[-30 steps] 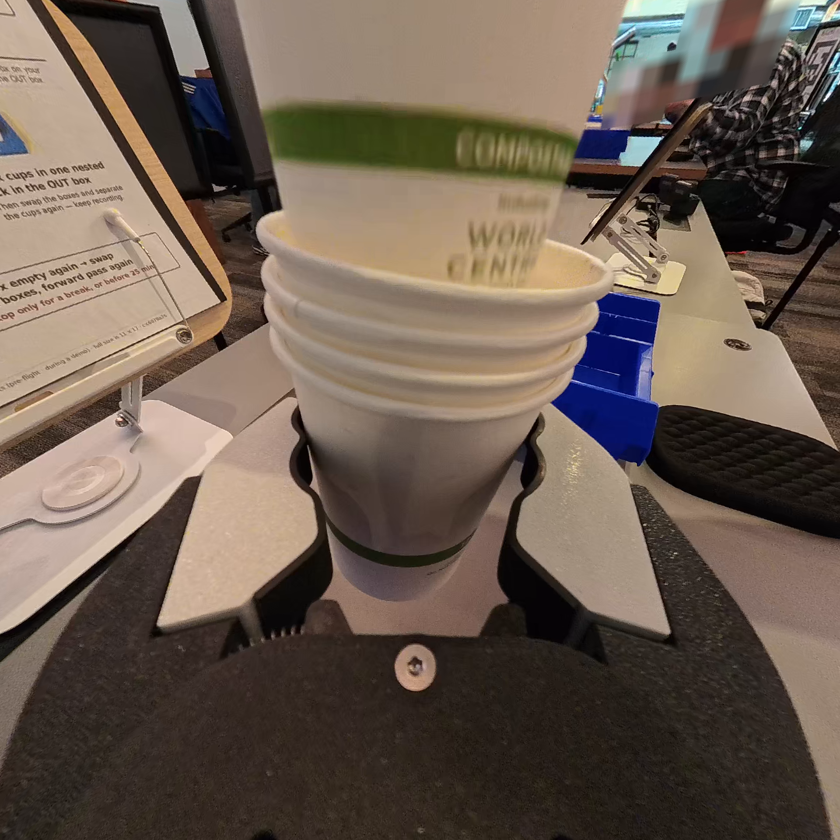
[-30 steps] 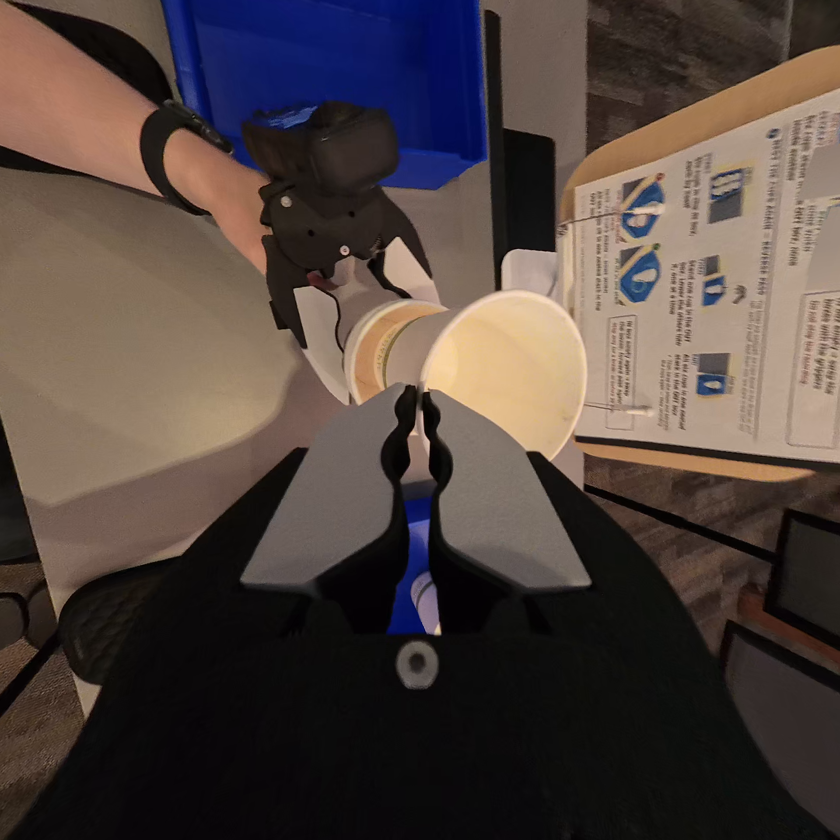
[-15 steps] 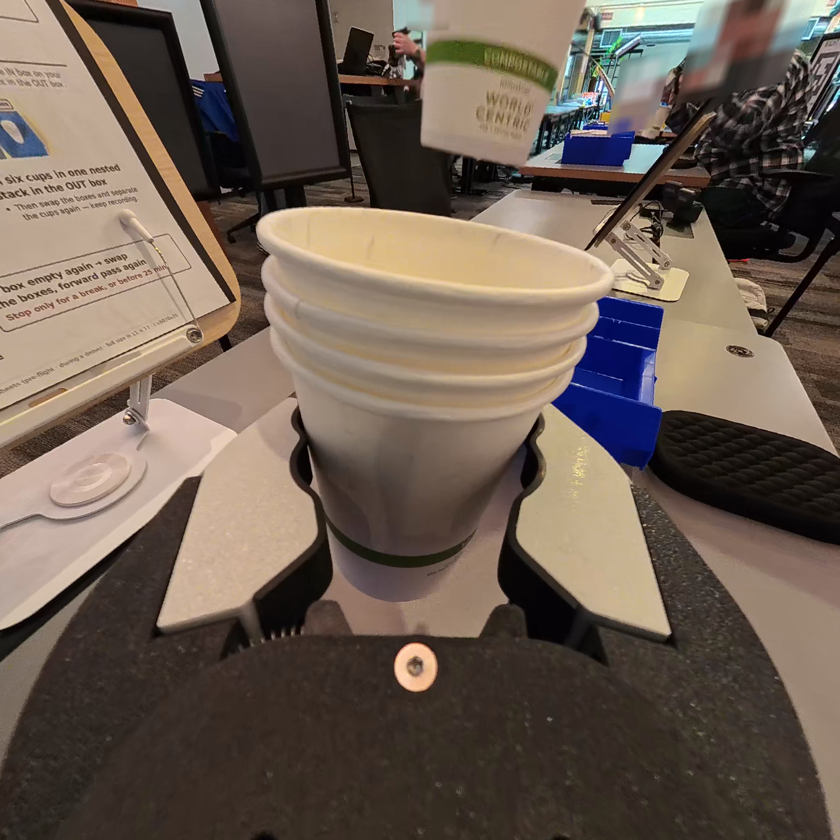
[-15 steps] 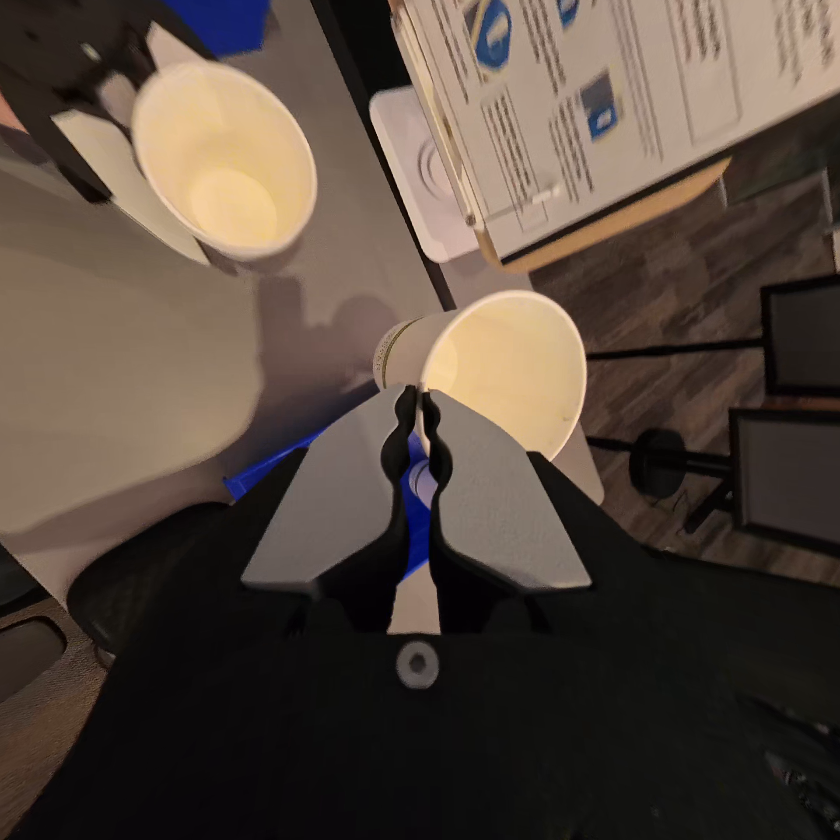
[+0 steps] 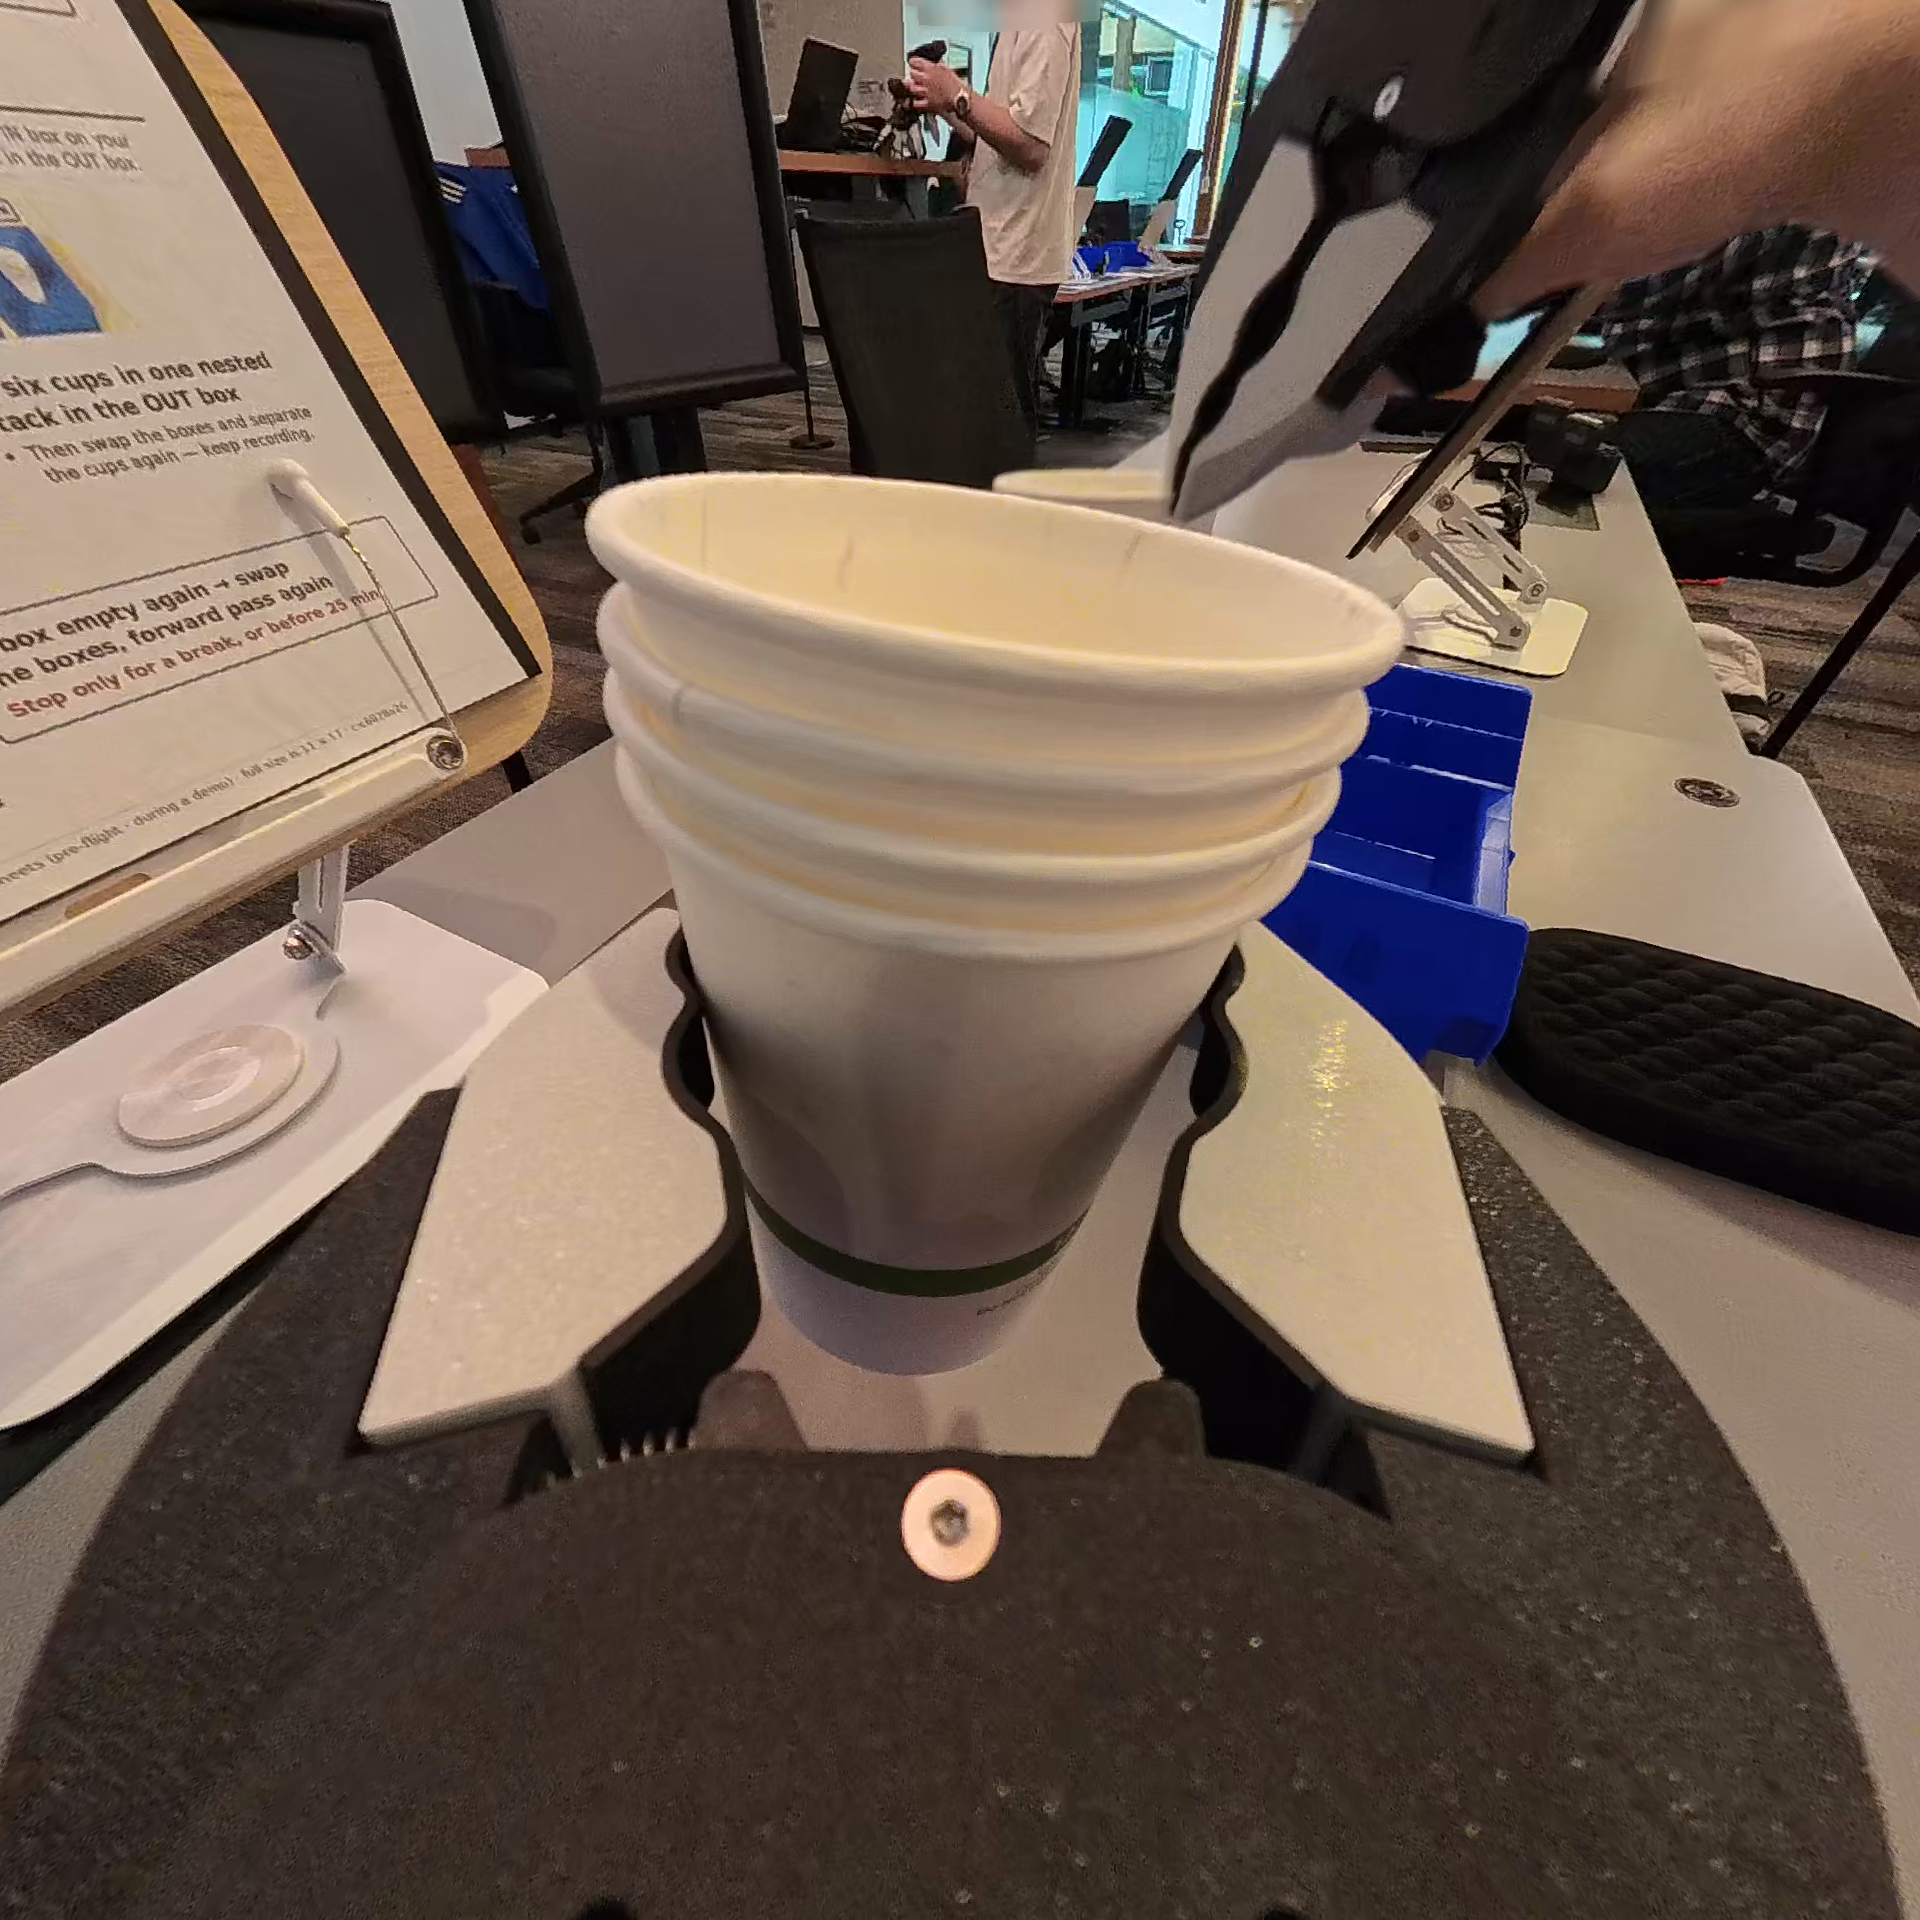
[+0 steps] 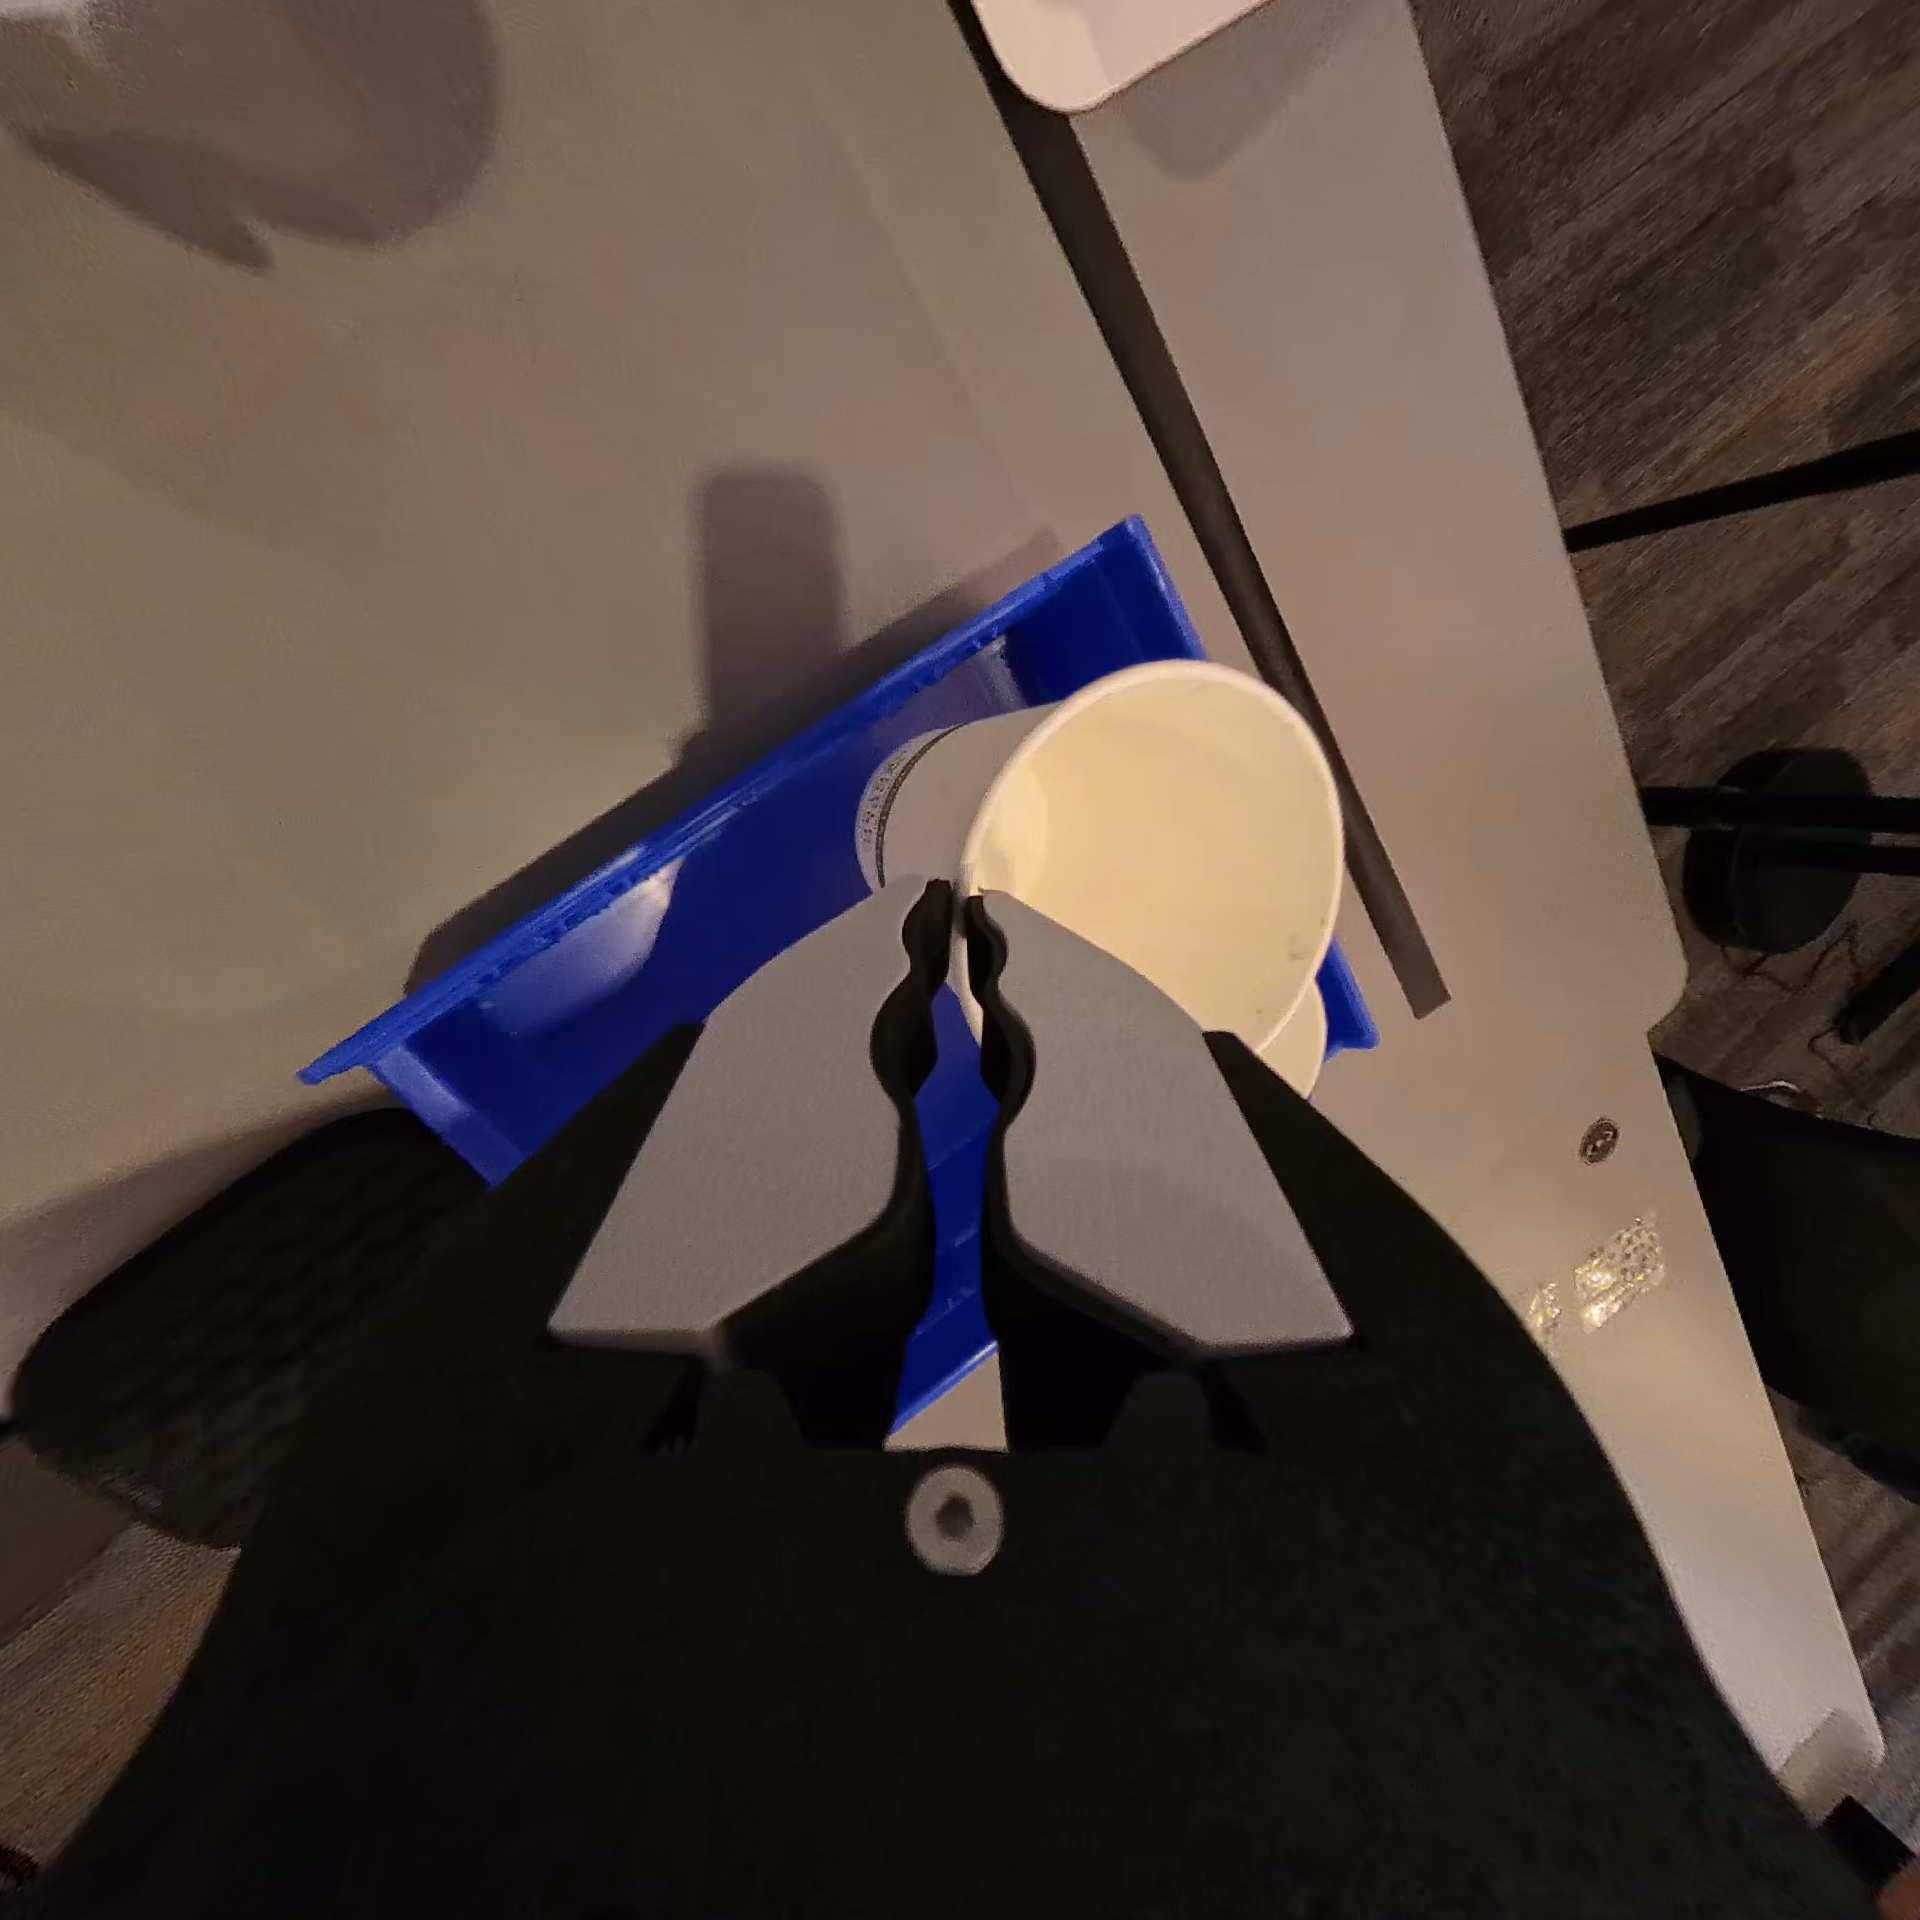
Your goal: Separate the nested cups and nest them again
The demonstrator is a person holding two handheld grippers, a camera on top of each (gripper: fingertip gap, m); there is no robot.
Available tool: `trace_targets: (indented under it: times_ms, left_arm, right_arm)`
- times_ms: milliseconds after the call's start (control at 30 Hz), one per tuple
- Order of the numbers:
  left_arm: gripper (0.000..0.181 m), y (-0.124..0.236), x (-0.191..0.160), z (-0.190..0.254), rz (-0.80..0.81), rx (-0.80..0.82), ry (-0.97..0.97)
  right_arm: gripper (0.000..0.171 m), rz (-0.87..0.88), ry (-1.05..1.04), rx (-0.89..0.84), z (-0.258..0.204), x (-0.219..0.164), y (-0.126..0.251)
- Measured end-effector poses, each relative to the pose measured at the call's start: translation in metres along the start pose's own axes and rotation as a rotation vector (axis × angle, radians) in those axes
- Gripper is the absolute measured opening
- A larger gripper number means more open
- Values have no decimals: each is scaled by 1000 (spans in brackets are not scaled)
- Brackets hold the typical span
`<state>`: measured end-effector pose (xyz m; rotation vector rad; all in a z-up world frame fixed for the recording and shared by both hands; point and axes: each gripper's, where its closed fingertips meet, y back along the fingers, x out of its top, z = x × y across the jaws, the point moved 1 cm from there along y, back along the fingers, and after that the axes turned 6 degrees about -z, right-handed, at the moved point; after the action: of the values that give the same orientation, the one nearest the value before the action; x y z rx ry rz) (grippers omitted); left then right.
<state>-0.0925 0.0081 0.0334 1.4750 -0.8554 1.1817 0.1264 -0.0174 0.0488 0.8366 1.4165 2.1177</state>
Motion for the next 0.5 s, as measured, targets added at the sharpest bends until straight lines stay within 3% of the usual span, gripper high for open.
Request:
trace_targets:
  times_ms: [500]
  left_arm:
    - [92,-1,-3,-2,-7,0,4]
  right_arm:
    - [3,-94,26,-35,-2,-13,-90]
